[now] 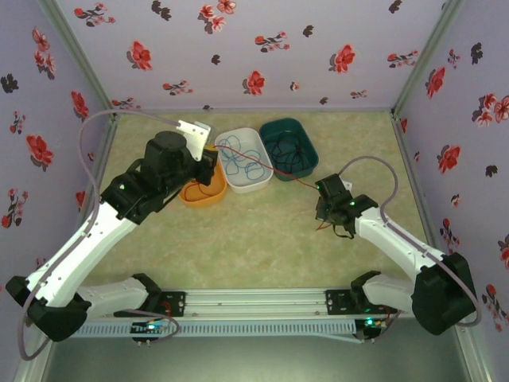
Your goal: Untangle the cables
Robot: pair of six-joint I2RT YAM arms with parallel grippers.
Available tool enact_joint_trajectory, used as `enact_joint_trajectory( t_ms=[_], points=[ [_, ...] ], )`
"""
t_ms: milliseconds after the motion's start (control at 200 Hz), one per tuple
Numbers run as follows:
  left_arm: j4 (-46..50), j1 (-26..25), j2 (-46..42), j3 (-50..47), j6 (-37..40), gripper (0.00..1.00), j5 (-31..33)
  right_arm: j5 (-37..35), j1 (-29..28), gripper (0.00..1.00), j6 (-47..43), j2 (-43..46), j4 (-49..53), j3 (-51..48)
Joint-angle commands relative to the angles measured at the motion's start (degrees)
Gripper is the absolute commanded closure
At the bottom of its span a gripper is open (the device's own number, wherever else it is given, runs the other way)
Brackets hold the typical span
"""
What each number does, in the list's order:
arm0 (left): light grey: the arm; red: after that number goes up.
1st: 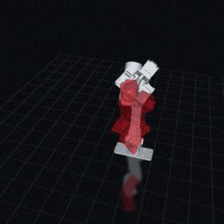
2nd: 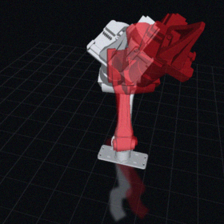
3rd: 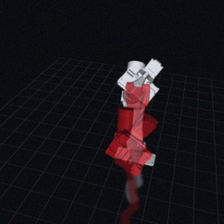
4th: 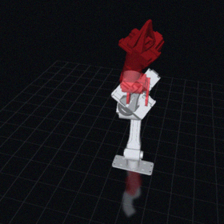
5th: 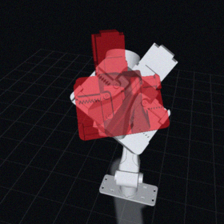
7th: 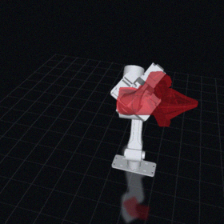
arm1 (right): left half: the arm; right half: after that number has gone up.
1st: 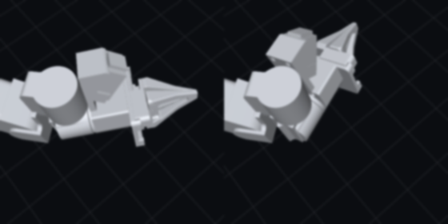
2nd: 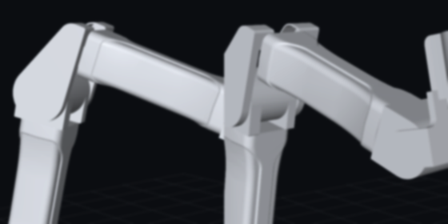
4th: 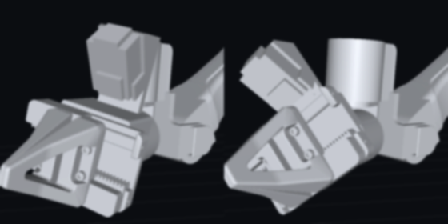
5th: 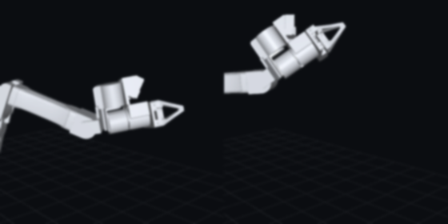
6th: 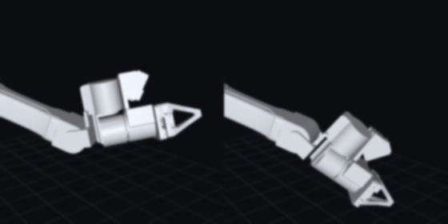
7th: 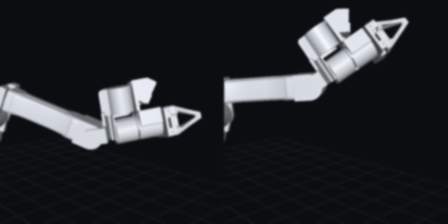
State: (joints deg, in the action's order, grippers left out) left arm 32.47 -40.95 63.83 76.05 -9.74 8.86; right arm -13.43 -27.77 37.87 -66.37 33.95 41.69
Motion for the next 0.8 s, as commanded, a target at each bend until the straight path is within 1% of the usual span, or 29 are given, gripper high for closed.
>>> enact_joint_trajectory(
  t_ms=[0,50,115,200,270,355,395,495,675,735,795],
  points=[
    [1.9,2.0,-2.2,-0.9,-1.9,1.00,2.3,2.8,0.3,0.91,-2.1,1.7,0.2,2.0],
    [2.3,2.6,-2.1,-1.1,-2.1,1.00,2.2,6.4,0.3,0.95,-2.6,2.4,-1.6,2.5],
    [2.9,2.9,-1.6,-1.4,-2.4,1.00,1.7,12.0,0.3,0.97,-3.4,3.3,-4.1,3.8],
    [3.4,3.1,-0.7,-2.4,-3.1,1.00,1.1,19.5,0.3,0.98,-4.8,3.4,-6.0,6.5],
    [3.5,3.5,-0.3,-4.1,-3.8,1.00,1.0,24.2,0.2,0.99,-5.2,3.3,-7.0,8.8],
    [2.9,5.0,0.0,-6.9,-5.4,1.00,0.7,30.1,0.2,0.99,-5.8,3.0,-8.8,11.7],
    [2.2,5.7,-0.1,-8.5,-6.1,1.00,-0.5,32.4,0.1,0.99,-5.8,2.7,-9.9,12.8],
    [-2.2,6.2,-0.6,-13.1,-7.6,1.00,-5.1,35.3,0.2,0.99,-3.4,1.8,-15.2,14.1],
    [-14.4,5.7,0.3,-19.8,-9.3,1.00,-18.7,39.6,0.1,1.00,3.6,-3.4,-26.1,16.6],
    [-17.6,4.7,0.8,-21.2,-8.8,1.00,-20.5,40.4,-0.2,1.00,6.4,-5.5,-29.2,17.5],
    [-20.2,3.2,1.2,-22.3,-7.7,1.00,-20.9,40.6,-0.7,1.00,8.7,-7.6,-32.1,18.2]
  ],
)
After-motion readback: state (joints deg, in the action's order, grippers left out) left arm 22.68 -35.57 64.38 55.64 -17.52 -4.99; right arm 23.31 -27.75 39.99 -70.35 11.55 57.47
